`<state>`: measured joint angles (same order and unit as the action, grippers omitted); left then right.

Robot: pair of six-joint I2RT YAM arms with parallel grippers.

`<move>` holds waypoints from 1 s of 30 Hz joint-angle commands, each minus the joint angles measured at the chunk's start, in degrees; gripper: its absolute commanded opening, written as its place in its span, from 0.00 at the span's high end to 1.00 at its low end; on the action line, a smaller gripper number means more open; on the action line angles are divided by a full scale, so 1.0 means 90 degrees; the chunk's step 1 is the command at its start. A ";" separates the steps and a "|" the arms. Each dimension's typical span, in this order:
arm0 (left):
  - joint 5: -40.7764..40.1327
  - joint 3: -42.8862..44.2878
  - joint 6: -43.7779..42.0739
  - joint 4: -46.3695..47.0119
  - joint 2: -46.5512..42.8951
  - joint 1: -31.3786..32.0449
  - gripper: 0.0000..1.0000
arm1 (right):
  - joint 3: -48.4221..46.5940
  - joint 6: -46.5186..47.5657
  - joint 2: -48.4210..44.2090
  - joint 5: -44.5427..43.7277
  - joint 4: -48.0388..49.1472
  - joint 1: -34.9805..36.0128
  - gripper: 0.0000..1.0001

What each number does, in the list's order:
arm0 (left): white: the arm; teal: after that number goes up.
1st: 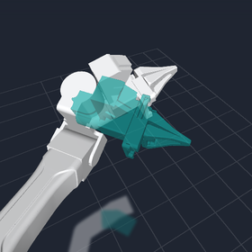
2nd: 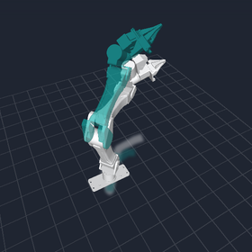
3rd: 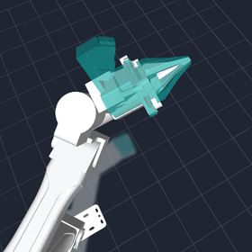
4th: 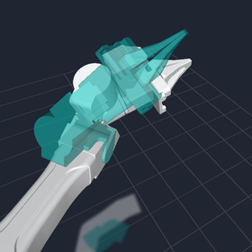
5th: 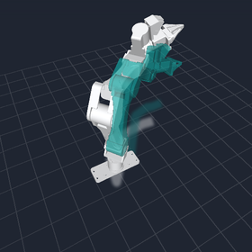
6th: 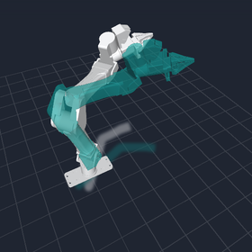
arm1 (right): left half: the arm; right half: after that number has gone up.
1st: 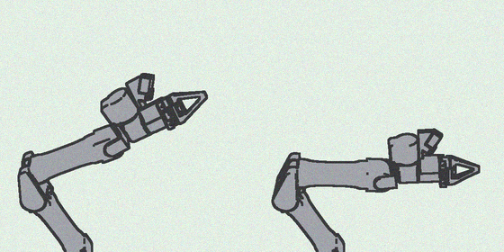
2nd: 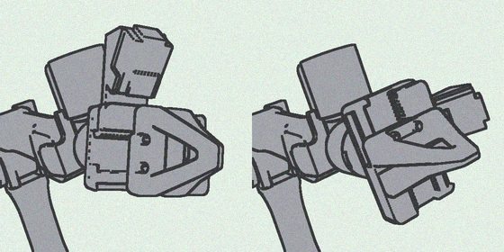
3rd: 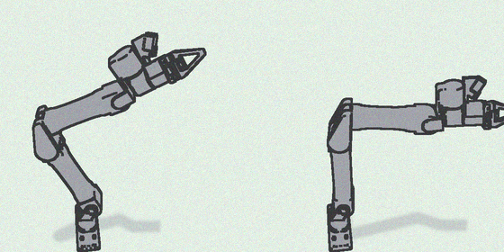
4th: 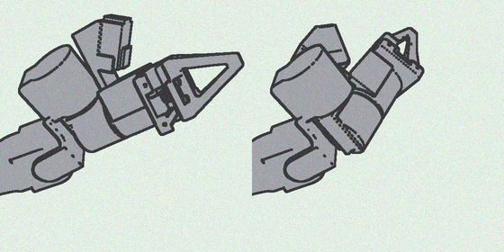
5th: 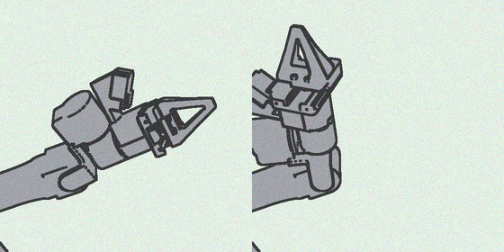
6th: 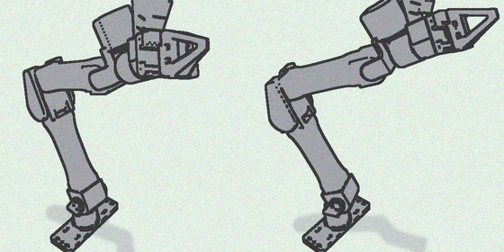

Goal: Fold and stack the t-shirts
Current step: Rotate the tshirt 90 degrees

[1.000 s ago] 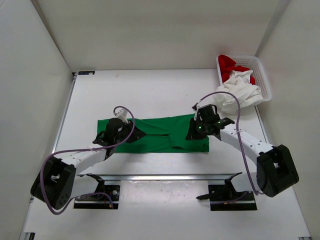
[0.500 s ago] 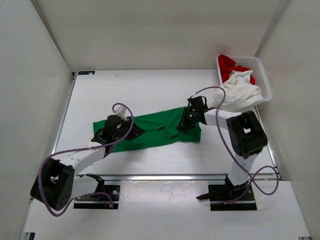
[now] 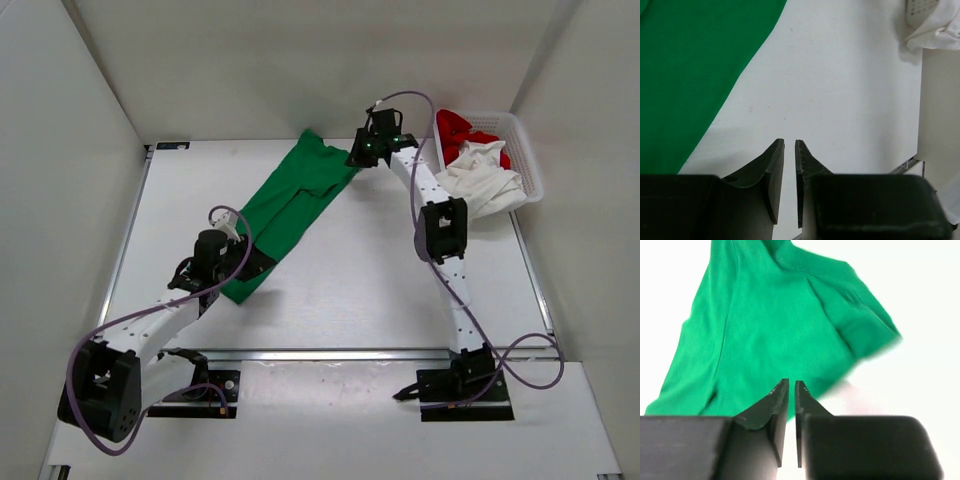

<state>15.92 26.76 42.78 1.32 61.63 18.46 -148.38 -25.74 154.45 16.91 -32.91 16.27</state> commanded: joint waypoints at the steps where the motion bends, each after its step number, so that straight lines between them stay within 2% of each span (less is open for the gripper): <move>1: 0.0057 0.0239 -0.0183 -0.0342 -0.0041 -0.0107 0.74 | 0.0795 0.0816 -0.2028 -0.0138 -0.1217 0.0124 0.89; 2: 0.0047 0.0326 -0.0242 -0.0468 -0.0089 -0.0127 0.75 | 0.1160 0.0964 -0.2663 -0.0266 -0.1072 0.0358 0.85; 3: -0.0011 0.0356 -0.0252 -0.0566 -0.0118 -0.0117 0.78 | 0.2169 0.1052 -0.2978 -0.0296 -0.0761 0.0466 0.84; 4: 0.0018 0.0385 -0.0262 -0.0644 -0.0167 -0.0166 0.79 | 0.3465 0.1053 -0.3726 -0.0238 -0.0091 0.0728 0.83; 5: 0.0047 0.0415 -0.0262 -0.0732 -0.0197 -0.0214 0.81 | 0.4232 0.0898 -0.4507 -0.0267 0.0332 0.0982 0.82; 7: 0.0019 0.0561 -0.0475 -0.1015 -0.0304 -0.0361 0.84 | 0.7185 0.0459 -0.5699 -0.0462 0.2201 0.1393 0.77; 8: -0.0030 0.0716 -0.0612 -0.1316 -0.0333 -0.0400 0.86 | 0.8369 0.0090 -0.6354 -0.0404 0.2723 0.1627 0.73; 10: -0.0332 0.0873 -0.0818 -0.1805 -0.0469 -0.0342 0.86 | 0.9681 -0.0527 -0.7004 -0.0228 0.4419 0.1951 0.66; 12: -0.0401 0.1010 -0.0896 -0.1972 -0.0616 -0.0380 0.86 | 1.0497 -0.1026 -0.7191 -0.0102 0.5388 0.2369 0.59; 13: -0.0441 0.1059 -0.0964 -0.2108 -0.0694 -0.0449 0.86 | 1.0587 -0.1201 -0.7046 -0.0062 0.5752 0.2488 0.57; 17: -0.0597 0.1264 -0.1169 -0.2529 -0.0734 -0.0810 0.82 | 0.9663 -0.1622 -0.5671 -0.0314 0.5550 0.2976 0.55; 21: 0.0123 0.0914 -0.1082 -0.2355 -0.0549 -0.1492 0.79 | 0.9105 -0.2266 -0.4644 -0.0772 0.5678 0.3220 0.56; 24: 0.0057 0.0777 -0.1053 -0.2334 -0.0461 -0.1446 0.77 | 0.8714 -0.2462 -0.4107 -0.1135 0.5415 0.3319 0.57; 26: 0.0028 0.0747 -0.1033 -0.2188 -0.0441 -0.1407 0.77 | 0.8120 -0.2463 -0.3755 -0.1204 0.4929 0.3348 0.59; 30: -0.0011 0.0796 -0.1014 -0.2110 -0.0334 -0.1377 0.77 | 0.7492 -0.2580 -0.3227 -0.1069 0.4535 0.3338 0.73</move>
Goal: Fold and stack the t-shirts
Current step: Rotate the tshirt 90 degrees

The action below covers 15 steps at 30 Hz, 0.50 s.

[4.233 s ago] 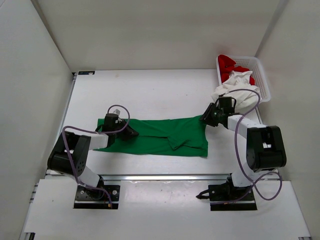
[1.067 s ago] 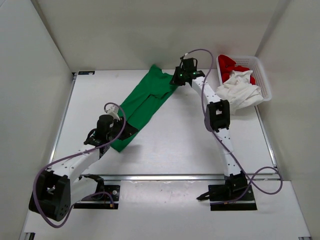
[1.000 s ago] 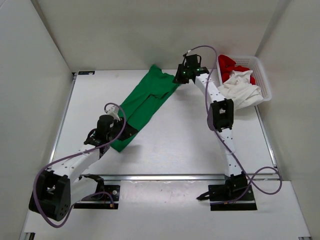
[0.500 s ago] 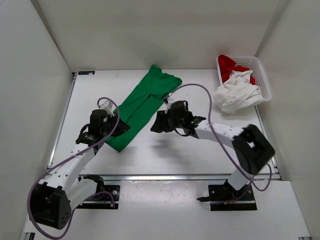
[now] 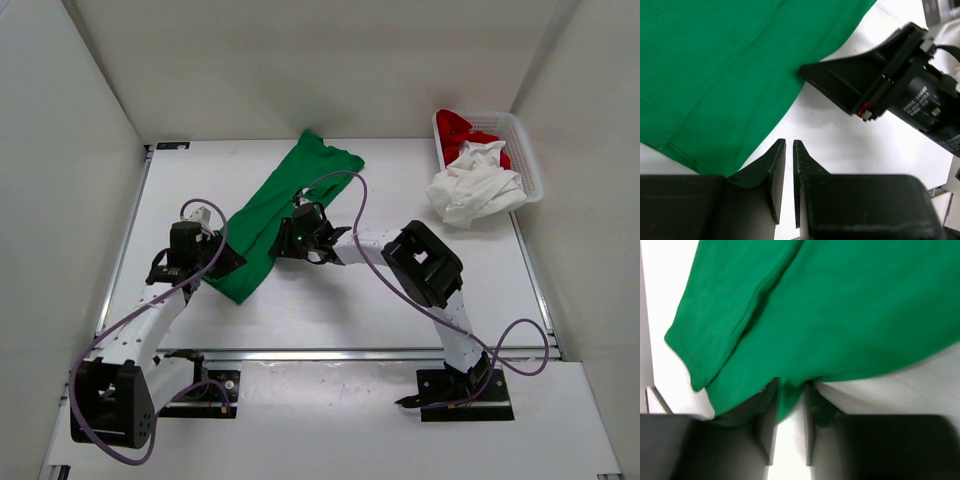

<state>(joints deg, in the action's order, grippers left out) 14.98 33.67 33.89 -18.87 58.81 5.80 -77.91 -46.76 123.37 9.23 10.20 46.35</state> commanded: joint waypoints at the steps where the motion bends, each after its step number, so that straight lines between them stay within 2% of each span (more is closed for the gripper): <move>1: 0.0122 0.0048 -0.0016 0.0163 0.0009 0.0058 0.77 | -0.0309 -0.0321 0.0276 -0.0206 -0.0235 -0.0003 0.81; 4: -0.0004 0.0077 -0.0064 0.0192 0.0067 0.0175 0.77 | -0.0007 -0.0419 0.0199 -0.0002 -0.0108 -0.0100 1.00; 7: -0.0043 0.0048 -0.0025 0.0260 0.0126 0.0399 0.77 | 0.0910 -0.0371 -0.0609 0.0292 0.0340 -0.0286 1.00; 9: -0.0170 -0.0098 0.0052 0.0300 0.0136 0.0614 0.77 | 0.1972 -0.0157 -0.1330 0.0428 0.0507 -0.0500 1.00; 11: -0.0209 -0.0166 0.0169 0.0456 0.0262 0.1004 0.77 | 0.2724 0.0165 -0.2248 0.0740 0.0478 -0.0909 1.00; 15: -0.0171 -0.0196 0.0287 0.0516 0.0497 0.1610 0.76 | 0.4063 0.0945 -0.3314 0.1737 0.0001 -0.1642 1.00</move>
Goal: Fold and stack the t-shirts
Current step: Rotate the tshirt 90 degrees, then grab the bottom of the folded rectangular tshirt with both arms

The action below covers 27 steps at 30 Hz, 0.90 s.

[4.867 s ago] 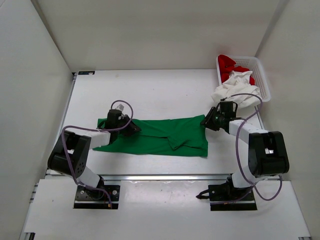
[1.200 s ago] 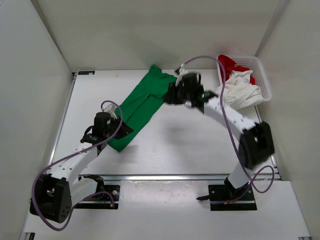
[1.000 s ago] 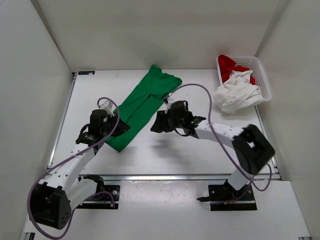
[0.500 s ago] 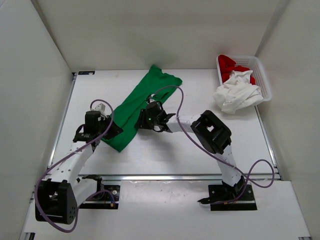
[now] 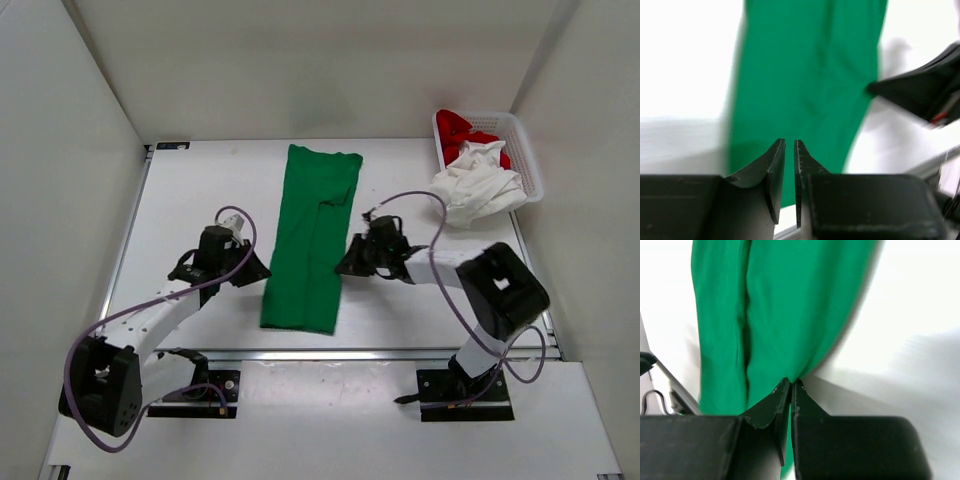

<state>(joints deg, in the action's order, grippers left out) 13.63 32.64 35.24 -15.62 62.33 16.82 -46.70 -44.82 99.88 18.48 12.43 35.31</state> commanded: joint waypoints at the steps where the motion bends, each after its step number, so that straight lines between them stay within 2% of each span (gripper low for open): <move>1: -0.0030 -0.0101 0.0156 0.0144 0.0145 0.0532 0.74 | 0.0927 0.0935 -0.1026 0.0768 -0.0509 -0.0553 1.00; 3: -0.0089 -0.0208 0.0166 0.0076 0.0145 0.0719 0.72 | 0.1367 0.1218 -0.1543 0.0827 -0.0842 -0.0720 1.00; 4: -0.0185 -0.0306 0.0137 -0.0012 0.0165 0.0864 0.71 | 0.1515 0.1220 -0.1875 0.0808 -0.0853 -0.0807 0.96; 7: -0.0167 -0.0686 0.0078 -0.0149 0.0077 0.0885 0.65 | 0.2121 0.1113 -0.2540 0.0963 -0.0756 -0.1051 0.68; 9: -0.0001 -0.0989 0.0117 -0.0188 0.0029 0.0992 0.61 | 0.2181 0.1190 -0.2961 0.0683 -0.1095 -0.0965 0.61; 15: 0.0438 -0.1351 0.0195 -0.0305 -0.0060 0.1656 0.51 | 0.2863 0.0752 -0.3801 0.0369 -0.1713 -0.0380 0.60; 18: 0.0994 -0.1828 0.0351 -0.0043 -0.0293 0.1511 0.46 | 0.3371 0.0128 -0.4173 0.0301 -0.1615 0.0186 0.59; 21: 0.1044 -0.1908 0.0370 -0.0168 -0.0489 0.1587 0.41 | 0.3684 -0.0283 -0.4592 0.0008 -0.1799 0.0568 0.59; 25: 0.1277 -0.1986 0.0497 -0.0111 -0.0460 0.1958 0.41 | 0.4162 -0.0616 -0.5208 0.0212 -0.1791 0.0461 0.58; 27: 0.1279 -0.2103 0.0459 -0.0207 -0.0450 0.2056 0.45 | 0.4222 -0.0752 -0.5500 0.0145 -0.1956 0.0568 0.59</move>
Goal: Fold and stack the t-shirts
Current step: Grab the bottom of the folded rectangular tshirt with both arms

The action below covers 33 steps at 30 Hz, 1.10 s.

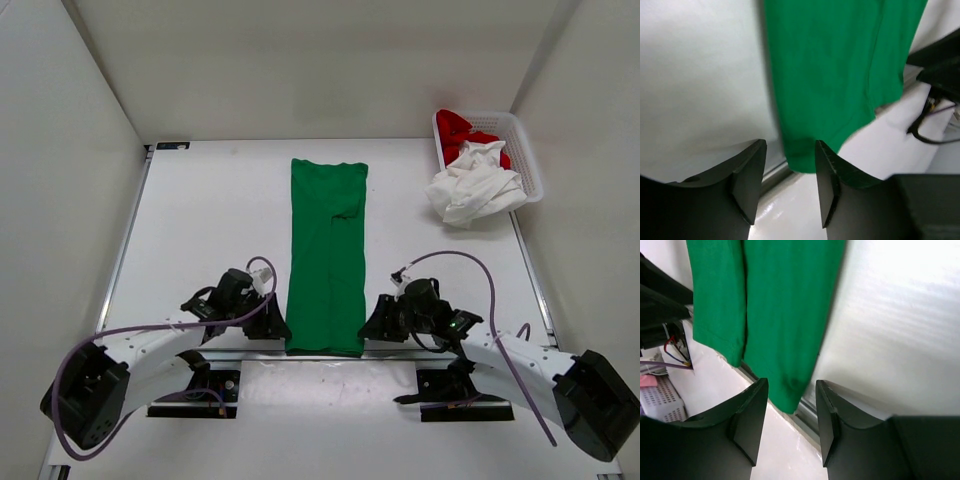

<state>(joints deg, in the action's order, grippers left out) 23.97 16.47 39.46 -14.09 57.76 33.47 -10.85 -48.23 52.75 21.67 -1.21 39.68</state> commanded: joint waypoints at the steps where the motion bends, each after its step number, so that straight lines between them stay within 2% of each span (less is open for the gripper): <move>1: 0.0130 -0.0297 -0.0048 -0.0465 -0.0020 0.0255 0.48 | 0.0229 -0.0412 -0.0295 -0.0220 -0.0577 0.0102 0.60; 4: 0.0188 -0.0472 -0.0068 -0.0534 -0.0206 0.0158 0.48 | 0.0384 -0.0705 -0.0451 -0.0143 -0.0521 0.0288 0.60; 5: 0.0179 -0.0559 0.0067 -0.0496 -0.0294 0.0225 0.43 | 0.0443 -0.0899 -0.0422 -0.0181 -0.0423 0.0549 0.62; 7: 0.0199 -0.0512 0.0107 -0.0456 -0.0304 0.0303 0.41 | 0.0415 -0.1027 -0.0296 -0.0278 -0.0402 0.0707 0.61; 12: 0.0364 -0.0570 0.0293 -0.0144 -0.0178 0.0440 0.41 | 0.0298 -0.1106 0.0046 -0.0415 -0.0168 0.1059 0.64; 17: 0.0452 -0.0550 0.0273 -0.0183 -0.0119 0.0538 0.51 | 0.0365 -0.1077 -0.0098 -0.0396 -0.0217 0.0885 0.68; 19: 0.0501 -0.0570 0.0283 -0.0105 -0.0100 0.0558 0.59 | 0.0385 -0.1106 -0.0226 -0.0357 -0.0236 0.0787 0.72; 21: 0.0530 -0.0599 0.0341 -0.0056 -0.0080 0.0577 0.60 | 0.0415 -0.1058 -0.0256 -0.0270 -0.0197 0.0621 0.71; 25: 0.0676 -0.0580 0.0459 0.0110 -0.0070 0.0587 0.61 | 0.0230 -0.0853 -0.0012 0.0121 -0.0119 0.0620 0.59; 28: 0.0764 -0.0570 0.0410 0.0061 -0.0293 0.0471 0.75 | 0.0180 -0.0784 0.0037 0.0267 0.0017 0.0699 0.56; 31: 0.0891 -0.0590 0.0488 -0.0017 -0.0868 0.0198 0.69 | 0.0258 -0.0910 -0.0235 0.0394 0.0250 0.0523 0.54; 33: 0.0970 -0.0619 0.0664 -0.0017 -0.1202 0.0080 0.60 | 0.0365 -0.0950 -0.0430 0.0589 0.0340 0.0338 0.53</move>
<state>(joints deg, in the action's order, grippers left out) 30.48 11.03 43.99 -14.96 50.98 35.75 -8.01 -56.80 51.44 25.28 -2.13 44.40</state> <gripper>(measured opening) 0.371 0.468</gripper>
